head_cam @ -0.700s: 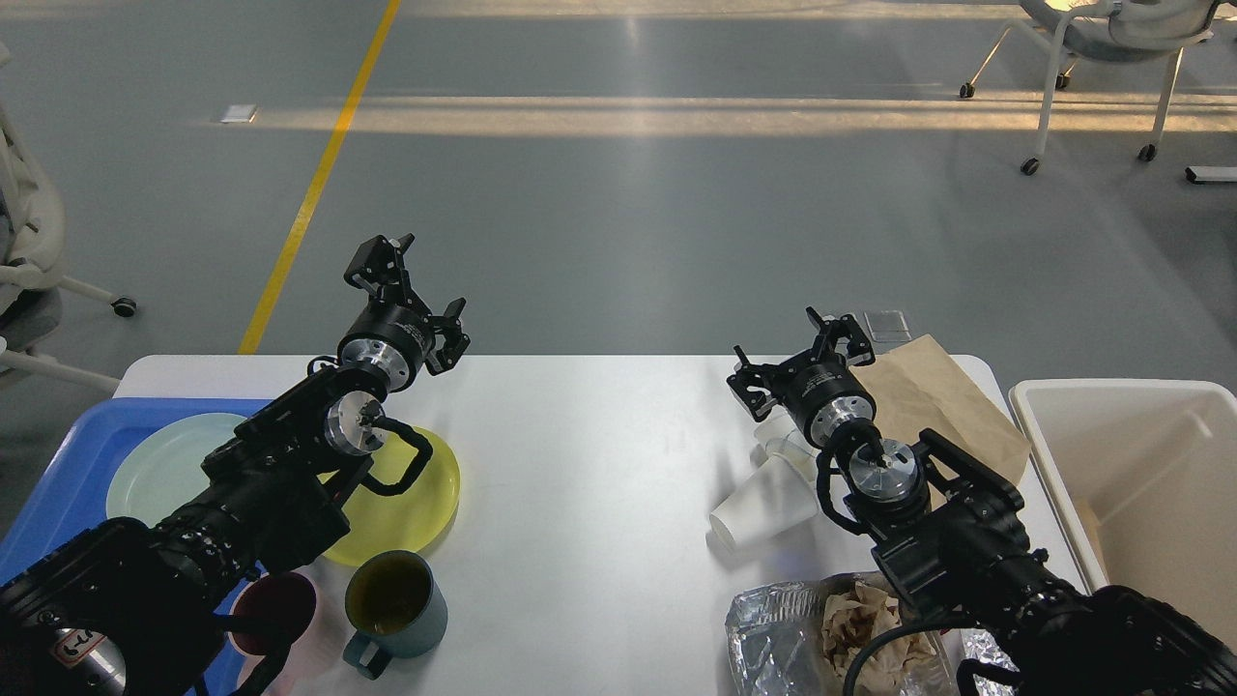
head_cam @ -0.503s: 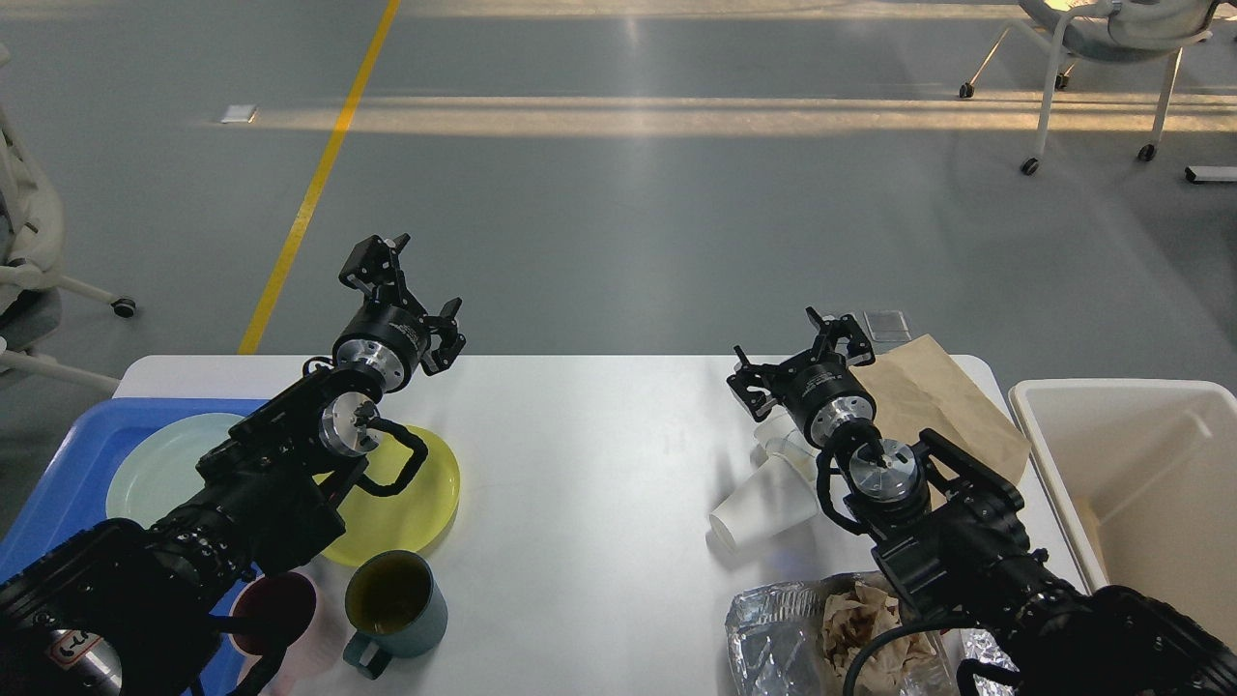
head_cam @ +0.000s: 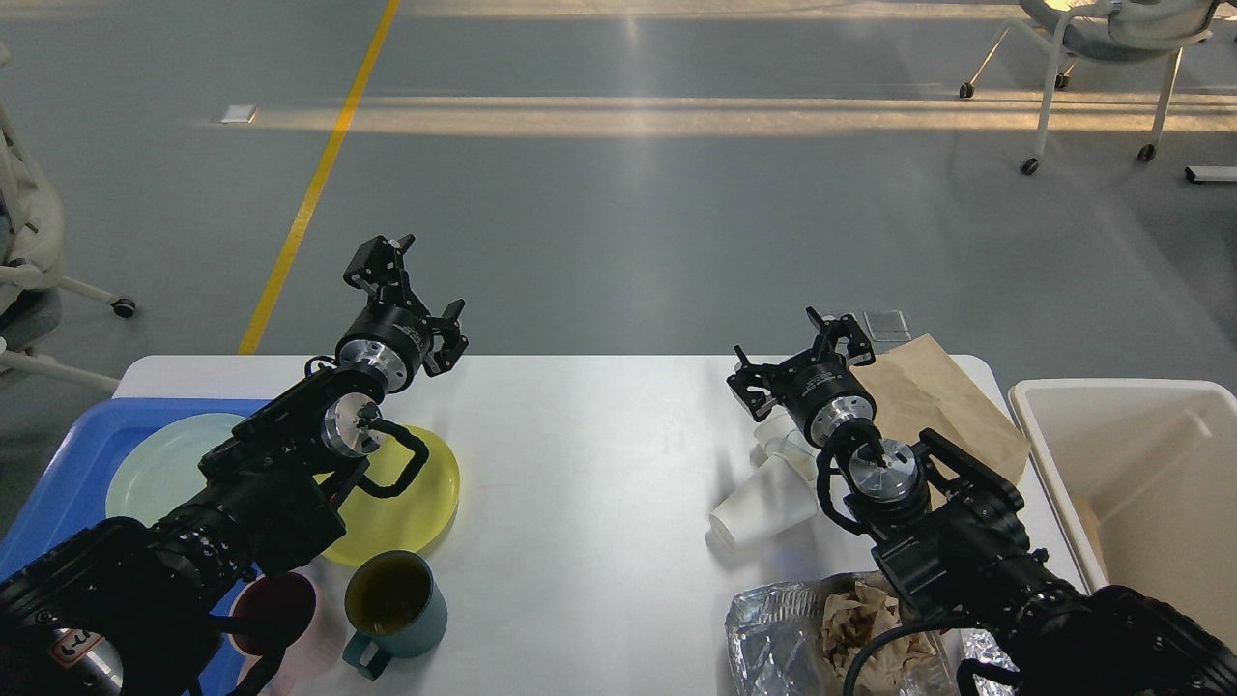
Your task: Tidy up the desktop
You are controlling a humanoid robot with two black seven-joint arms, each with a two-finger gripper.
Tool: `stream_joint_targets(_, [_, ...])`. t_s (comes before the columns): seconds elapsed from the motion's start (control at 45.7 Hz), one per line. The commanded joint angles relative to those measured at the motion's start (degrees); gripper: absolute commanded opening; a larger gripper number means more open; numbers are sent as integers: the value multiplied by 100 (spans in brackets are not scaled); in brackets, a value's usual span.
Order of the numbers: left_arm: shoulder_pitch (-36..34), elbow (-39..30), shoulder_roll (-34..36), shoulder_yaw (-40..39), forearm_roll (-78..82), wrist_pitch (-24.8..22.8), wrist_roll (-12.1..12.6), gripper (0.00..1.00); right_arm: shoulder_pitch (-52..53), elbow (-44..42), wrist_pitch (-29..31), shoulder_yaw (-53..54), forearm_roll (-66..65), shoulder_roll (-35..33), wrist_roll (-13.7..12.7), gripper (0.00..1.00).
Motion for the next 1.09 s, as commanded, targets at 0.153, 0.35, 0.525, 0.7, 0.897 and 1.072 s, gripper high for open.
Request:
stream_joint_targets(0.153, [-767,-37,124,3149,-61,0,-1,99,-3,0,0,0,0,0,0,100])
stream_joint_targets(0.35, [-1847,-580,168,5909,-61,-35,43,99,6,0,0,0,0,0,0,100])
stream_joint_targets(0.525, [-3095,-1793,774,7625,-43,-123,61,99,6,0,0,0,0,0,0,100])
stream_joint_targets(0.7, [-4186,-2515,959,8688,-34,-395,105,99,-3,0,0,0,0,0,0,100])
stream_joint_targets(0.897, [-5082,-3156,880,9989,-26,-466,96,99,-3,0,0,0,0,0,0,100])
stream_joint_targets(1.072, [-5987,-3999,845,10737,-26,-597,35,99,-3,0,0,0,0,0,0,100])
